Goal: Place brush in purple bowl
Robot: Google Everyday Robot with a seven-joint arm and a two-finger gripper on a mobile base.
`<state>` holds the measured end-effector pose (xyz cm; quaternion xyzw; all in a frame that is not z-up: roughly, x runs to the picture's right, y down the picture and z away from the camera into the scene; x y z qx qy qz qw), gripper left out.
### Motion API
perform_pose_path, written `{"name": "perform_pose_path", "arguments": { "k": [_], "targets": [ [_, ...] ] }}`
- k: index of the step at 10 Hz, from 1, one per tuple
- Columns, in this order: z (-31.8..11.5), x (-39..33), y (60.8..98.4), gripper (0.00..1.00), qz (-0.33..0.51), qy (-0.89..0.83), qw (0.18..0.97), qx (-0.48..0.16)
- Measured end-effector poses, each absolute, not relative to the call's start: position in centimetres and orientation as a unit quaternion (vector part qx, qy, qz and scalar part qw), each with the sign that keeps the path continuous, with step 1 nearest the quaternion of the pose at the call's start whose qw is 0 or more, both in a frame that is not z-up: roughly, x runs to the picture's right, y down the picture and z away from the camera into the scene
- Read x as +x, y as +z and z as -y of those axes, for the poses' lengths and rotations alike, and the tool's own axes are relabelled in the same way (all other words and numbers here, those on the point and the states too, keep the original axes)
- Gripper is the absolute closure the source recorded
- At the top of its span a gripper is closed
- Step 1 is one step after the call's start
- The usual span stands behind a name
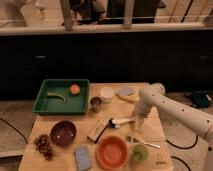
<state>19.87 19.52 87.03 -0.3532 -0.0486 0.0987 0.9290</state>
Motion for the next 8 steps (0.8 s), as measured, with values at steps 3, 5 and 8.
{"name": "perform_pose_path", "arguments": {
  "k": [3,5,8],
  "targets": [
    [-19.51,19.87,87.05,0.20,0.049,0.097,0.929,-0.353],
    [-19.50,19.86,87.06,0.20,0.049,0.096,0.929,-0.353],
    [-19.49,19.84,87.09,0.20,0.049,0.093,0.930,-0.353]
  ]
}}
